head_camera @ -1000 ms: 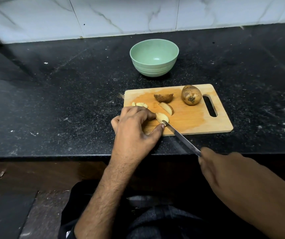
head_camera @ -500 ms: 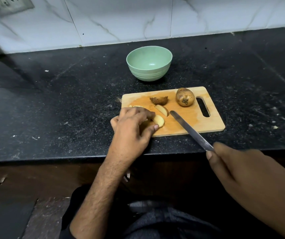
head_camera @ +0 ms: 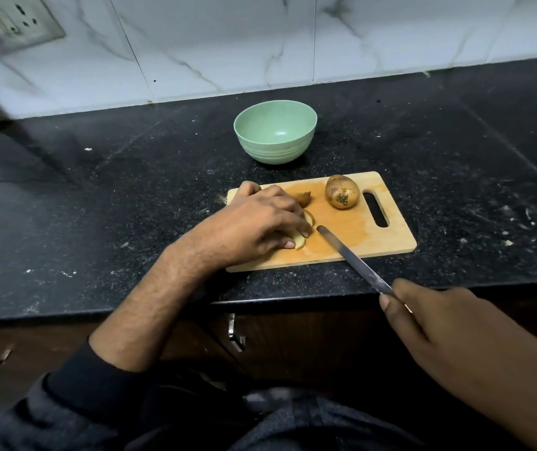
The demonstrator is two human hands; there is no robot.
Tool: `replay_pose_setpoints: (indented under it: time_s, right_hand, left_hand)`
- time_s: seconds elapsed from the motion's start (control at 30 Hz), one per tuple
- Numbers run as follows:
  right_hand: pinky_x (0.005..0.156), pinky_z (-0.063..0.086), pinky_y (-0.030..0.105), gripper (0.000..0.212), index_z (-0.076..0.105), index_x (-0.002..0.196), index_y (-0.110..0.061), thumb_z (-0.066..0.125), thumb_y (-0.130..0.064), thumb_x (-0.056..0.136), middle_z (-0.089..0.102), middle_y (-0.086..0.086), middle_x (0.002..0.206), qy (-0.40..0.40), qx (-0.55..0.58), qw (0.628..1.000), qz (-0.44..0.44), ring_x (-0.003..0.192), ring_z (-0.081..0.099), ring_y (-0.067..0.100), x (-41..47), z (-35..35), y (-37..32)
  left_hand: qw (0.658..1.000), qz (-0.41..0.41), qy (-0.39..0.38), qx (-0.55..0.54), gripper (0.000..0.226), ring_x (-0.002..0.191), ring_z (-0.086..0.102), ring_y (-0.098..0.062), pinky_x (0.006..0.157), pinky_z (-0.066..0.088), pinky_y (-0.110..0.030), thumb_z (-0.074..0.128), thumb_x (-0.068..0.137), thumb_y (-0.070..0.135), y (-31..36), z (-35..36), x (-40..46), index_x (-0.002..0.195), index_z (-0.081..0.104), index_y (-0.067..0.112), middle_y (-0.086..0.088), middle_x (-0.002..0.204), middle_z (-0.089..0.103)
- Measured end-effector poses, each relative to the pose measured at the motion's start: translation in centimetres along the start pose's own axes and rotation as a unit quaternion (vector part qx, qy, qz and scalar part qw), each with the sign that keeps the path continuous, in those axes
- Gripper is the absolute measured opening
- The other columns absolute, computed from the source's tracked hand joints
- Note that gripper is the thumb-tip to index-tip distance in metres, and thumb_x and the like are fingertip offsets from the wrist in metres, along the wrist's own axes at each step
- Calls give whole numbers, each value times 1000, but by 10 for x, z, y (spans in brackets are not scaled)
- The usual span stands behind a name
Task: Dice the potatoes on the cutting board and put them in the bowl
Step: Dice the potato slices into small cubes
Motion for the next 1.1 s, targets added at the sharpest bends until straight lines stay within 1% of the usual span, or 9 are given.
replay_pose_setpoints:
  time_s: [0.13, 0.23, 0.3, 0.37, 0.5, 0.63, 0.77, 0.9, 1.1]
  right_hand:
    - [63, 51, 32, 35, 36, 84, -35, 15, -62, 92, 56, -2, 68, -2, 5, 1000, 1, 60, 56, 11, 1, 3, 0]
    - [63, 52, 33, 36, 37, 86, -35, 15, -63, 92, 55, -2, 68, -8, 8, 1000, 1, 60, 56, 10, 1, 6, 1]
    - [62, 52, 31, 36, 39, 85, -33, 18, -62, 94, 56, -2, 67, -8, 9, 1000, 4, 59, 56, 10, 2, 6, 2]
    - [60, 51, 29, 36, 41, 84, -31, 22, -60, 97, 57, -1, 67, -5, 8, 1000, 8, 58, 57, 11, 3, 3, 5]
    - [58, 50, 28, 35, 43, 84, -30, 25, -57, 98, 57, 0, 64, -2, 11, 1000, 13, 56, 57, 10, 7, 0, 3]
    - [55, 47, 27, 36, 42, 80, -29, 26, -55, 99, 55, -2, 62, 3, 11, 1000, 6, 54, 55, 9, 12, 4, -2]
    - [58, 48, 31, 34, 40, 82, -29, 26, -53, 102, 55, -3, 66, 8, 1, 1000, 0, 58, 53, 8, 19, 11, -8]
    - [60, 49, 32, 33, 39, 83, -28, 25, -51, 103, 55, -4, 69, -3, -2, 1000, -2, 61, 53, 9, 23, 15, -18]
    - [58, 42, 31, 31, 38, 87, -29, 24, -50, 104, 51, -5, 70, -5, -22, 1000, -10, 60, 45, 8, 26, 16, -31]
  left_hand:
    - [999, 6, 35, -9, 28, 117, 49, -11, 95, 33, -50, 63, 92, 43, 1, -4, 0, 116, 71, 32, 16, 118, 63]
    - [996, -21, 79, -17, 24, 114, 49, -10, 93, 31, -44, 65, 92, 42, 2, -5, -4, 111, 73, 31, 17, 112, 62]
    - [991, -69, 107, -28, 22, 113, 49, -10, 94, 28, -42, 67, 91, 42, 1, -4, -7, 110, 73, 31, 17, 110, 62]
    - [981, -140, 128, -32, 23, 113, 47, -11, 94, 25, -40, 67, 90, 44, -1, -3, -10, 109, 72, 33, 17, 109, 60]
    - [939, -289, 182, -48, 22, 111, 40, -11, 94, 22, -38, 63, 88, 47, -4, 4, -23, 106, 69, 34, 17, 103, 56]
    - [905, -357, 228, -40, 21, 109, 40, -13, 92, 21, -37, 62, 87, 45, 1, 6, -32, 101, 70, 31, 15, 100, 58]
    - [895, -381, 226, -43, 26, 110, 39, -14, 94, 23, -39, 63, 86, 49, -3, 8, -37, 103, 71, 31, 14, 102, 59]
    - [891, -387, 230, -51, 25, 109, 38, -12, 92, 21, -37, 63, 87, 49, -5, 6, -44, 104, 70, 33, 16, 102, 57]
    - [890, -377, 244, -80, 28, 110, 38, -9, 94, 21, -35, 66, 86, 49, -6, 8, -53, 111, 66, 36, 20, 103, 57]
Point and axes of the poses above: each hand's wrist, its own x-axis towards the middle knuckle, its own z-axis out of the palm, y = z × x, the point moved 10 cm from there along x, towards the middle knuckle
